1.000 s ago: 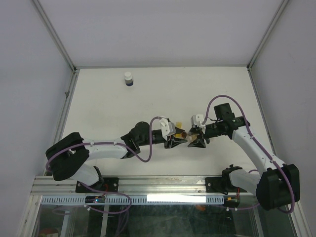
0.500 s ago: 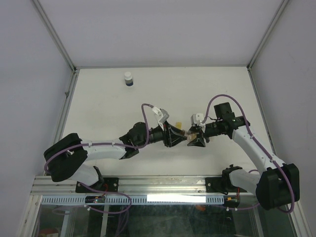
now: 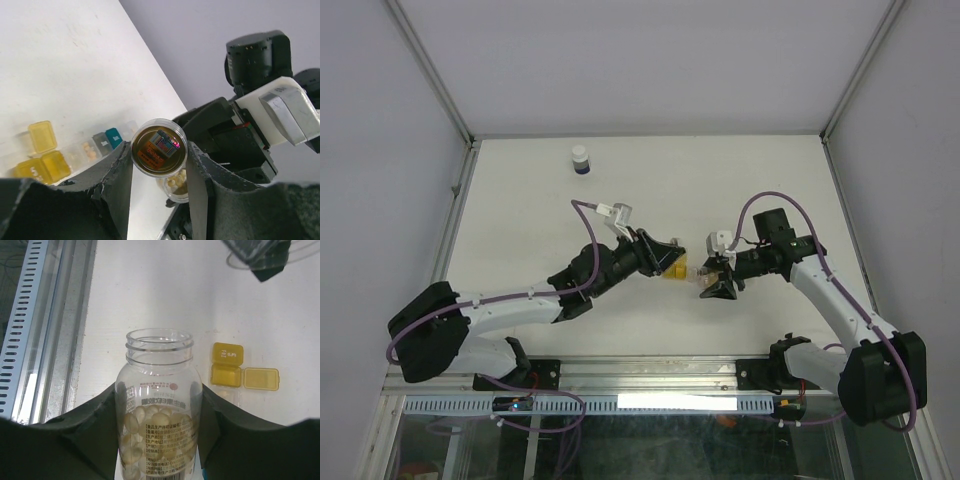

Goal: Sort the pills into containers

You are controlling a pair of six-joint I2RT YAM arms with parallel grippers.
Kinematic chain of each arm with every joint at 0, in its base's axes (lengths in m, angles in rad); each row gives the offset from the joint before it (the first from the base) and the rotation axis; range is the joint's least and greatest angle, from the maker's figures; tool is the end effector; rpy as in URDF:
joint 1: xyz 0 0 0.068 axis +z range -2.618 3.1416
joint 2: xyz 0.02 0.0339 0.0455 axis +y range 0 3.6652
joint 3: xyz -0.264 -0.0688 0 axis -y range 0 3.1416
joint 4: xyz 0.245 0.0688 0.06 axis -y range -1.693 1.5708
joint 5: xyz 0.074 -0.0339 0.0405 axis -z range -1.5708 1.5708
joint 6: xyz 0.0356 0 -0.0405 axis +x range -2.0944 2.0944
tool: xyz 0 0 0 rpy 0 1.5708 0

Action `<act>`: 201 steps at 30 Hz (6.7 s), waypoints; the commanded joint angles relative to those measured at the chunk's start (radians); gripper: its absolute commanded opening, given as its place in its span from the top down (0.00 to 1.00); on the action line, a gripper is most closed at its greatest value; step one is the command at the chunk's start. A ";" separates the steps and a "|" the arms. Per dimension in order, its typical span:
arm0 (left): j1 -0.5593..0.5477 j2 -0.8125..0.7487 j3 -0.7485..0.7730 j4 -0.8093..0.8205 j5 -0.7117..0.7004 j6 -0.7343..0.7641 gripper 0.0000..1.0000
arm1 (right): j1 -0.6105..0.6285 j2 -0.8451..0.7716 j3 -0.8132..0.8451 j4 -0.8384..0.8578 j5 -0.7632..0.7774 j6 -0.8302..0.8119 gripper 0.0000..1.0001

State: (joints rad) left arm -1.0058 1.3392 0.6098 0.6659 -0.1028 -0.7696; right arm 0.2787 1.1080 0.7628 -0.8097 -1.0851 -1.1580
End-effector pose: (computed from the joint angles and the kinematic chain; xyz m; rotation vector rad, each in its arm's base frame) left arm 0.1590 -0.2440 0.2450 0.1252 1.7899 -1.2463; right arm 0.1736 0.0824 0.2404 -1.6170 1.4352 0.9775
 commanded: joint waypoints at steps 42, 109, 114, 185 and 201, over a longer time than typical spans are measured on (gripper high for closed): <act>0.644 0.458 0.442 -0.679 -0.109 -0.213 0.77 | -0.032 -0.082 0.022 0.000 -0.053 -0.002 1.00; 0.633 -0.111 -0.216 0.531 0.816 -0.032 0.08 | -0.384 -0.163 0.142 2.343 -0.045 2.468 1.00; 0.571 -0.022 -0.132 0.408 0.706 -0.001 0.24 | -0.451 -0.214 0.259 1.505 0.017 1.955 1.00; 0.145 -0.516 -0.224 0.037 0.099 0.622 0.01 | -0.104 -0.087 0.092 0.187 -0.101 0.249 1.00; 0.144 -0.426 -0.176 0.023 -0.204 0.900 0.01 | 0.051 0.089 0.032 0.156 0.306 -0.026 1.00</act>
State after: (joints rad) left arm -0.8577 0.9215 0.3950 0.6693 -0.2222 0.0437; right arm 0.2886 1.1595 0.8074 -0.6636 -0.9131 -1.1091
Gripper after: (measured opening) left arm 0.990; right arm 0.545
